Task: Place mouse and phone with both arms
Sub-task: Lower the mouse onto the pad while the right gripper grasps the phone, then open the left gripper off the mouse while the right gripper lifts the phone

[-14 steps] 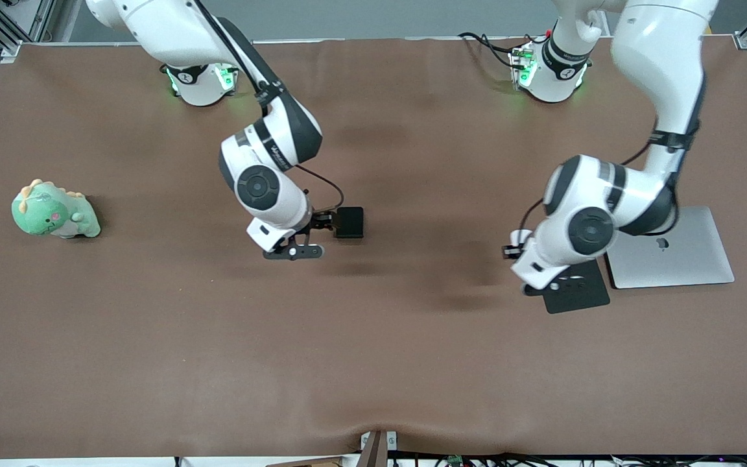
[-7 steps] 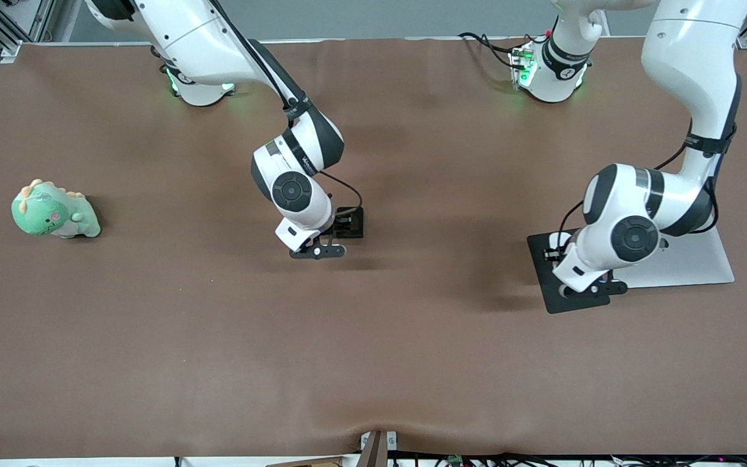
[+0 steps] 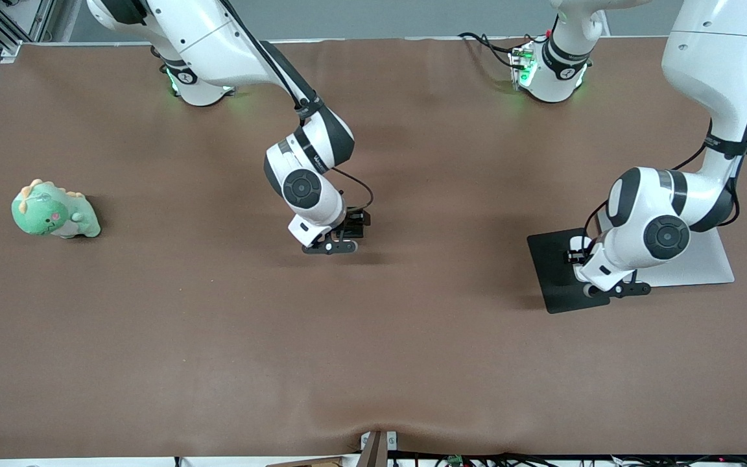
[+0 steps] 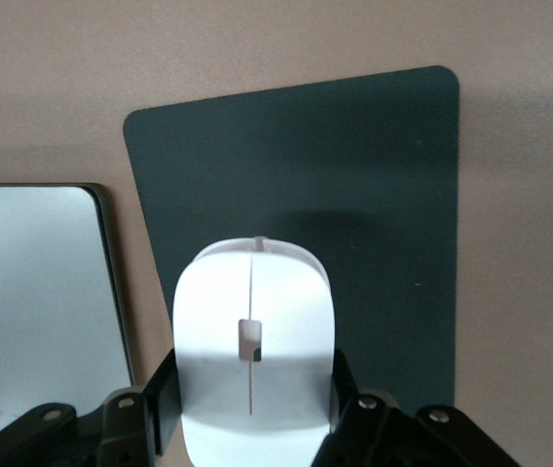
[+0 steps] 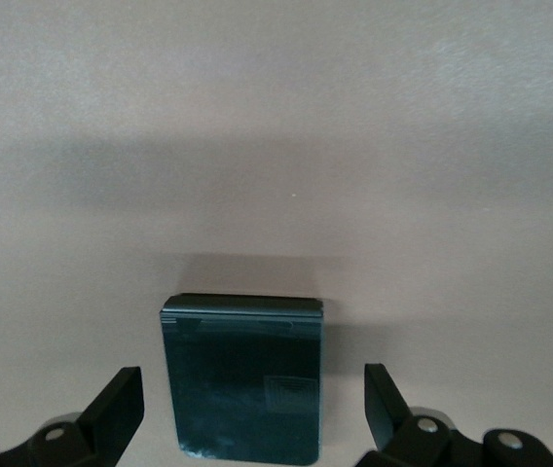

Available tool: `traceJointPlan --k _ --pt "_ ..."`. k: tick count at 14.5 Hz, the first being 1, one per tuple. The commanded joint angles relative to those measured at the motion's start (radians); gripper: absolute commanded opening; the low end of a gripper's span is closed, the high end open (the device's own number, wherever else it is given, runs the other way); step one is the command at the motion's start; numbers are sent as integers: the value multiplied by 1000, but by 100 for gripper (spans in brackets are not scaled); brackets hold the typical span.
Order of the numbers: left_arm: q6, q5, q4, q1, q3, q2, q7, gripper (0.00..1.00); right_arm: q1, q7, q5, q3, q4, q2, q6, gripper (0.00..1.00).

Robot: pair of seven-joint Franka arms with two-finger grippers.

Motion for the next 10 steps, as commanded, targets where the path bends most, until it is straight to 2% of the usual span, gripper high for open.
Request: traceJointPlan --k 1,5,9,10 --pt "36 28 -13 11 -14 -2 4 54 24 23 22 -8 13 23 18 100" --pt "55 29 -14 17 -14 10 8 54 64 121 22 -9 12 56 67 100" --pt "88 28 -14 17 -14 37 6 54 63 130 19 -9 10 66 61 100" --pt "98 28 -13 17 -14 47 6 54 63 124 15 -9 10 64 61 65"
